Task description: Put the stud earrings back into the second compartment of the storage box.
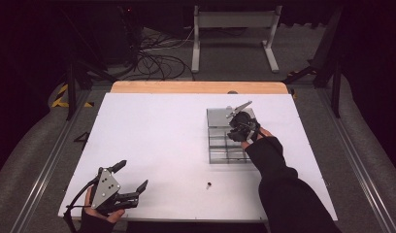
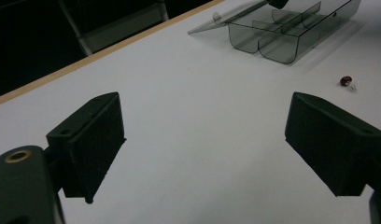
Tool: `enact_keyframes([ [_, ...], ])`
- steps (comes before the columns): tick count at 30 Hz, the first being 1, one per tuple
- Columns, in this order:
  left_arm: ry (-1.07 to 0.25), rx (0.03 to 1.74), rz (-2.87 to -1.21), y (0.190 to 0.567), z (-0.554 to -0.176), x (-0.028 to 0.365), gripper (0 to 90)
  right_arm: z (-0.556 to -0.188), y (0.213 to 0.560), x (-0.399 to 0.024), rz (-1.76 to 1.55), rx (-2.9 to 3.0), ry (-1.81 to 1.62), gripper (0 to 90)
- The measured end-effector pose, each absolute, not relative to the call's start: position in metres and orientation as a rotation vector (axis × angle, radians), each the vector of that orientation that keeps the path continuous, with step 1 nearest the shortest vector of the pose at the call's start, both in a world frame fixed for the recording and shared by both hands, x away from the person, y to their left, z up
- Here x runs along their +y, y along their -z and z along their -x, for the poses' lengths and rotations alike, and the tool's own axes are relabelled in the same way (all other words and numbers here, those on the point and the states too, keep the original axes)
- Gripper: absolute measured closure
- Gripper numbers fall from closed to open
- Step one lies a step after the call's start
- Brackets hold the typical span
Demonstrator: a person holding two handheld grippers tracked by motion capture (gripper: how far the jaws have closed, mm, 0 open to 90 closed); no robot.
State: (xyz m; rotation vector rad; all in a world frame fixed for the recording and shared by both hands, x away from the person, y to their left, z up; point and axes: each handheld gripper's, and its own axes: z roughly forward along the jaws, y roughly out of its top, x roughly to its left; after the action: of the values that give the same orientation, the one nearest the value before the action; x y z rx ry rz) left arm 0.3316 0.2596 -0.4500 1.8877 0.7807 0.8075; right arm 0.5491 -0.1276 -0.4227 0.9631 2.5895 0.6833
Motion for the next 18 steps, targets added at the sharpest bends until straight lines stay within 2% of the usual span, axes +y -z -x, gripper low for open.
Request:
enact_keyframes([
  [18,-0.809,0.779,-1.892,0.450,-0.332,0.259,12.4,-0.561,0.437,-0.127,-1.009,2.641,-0.627,76.2],
])
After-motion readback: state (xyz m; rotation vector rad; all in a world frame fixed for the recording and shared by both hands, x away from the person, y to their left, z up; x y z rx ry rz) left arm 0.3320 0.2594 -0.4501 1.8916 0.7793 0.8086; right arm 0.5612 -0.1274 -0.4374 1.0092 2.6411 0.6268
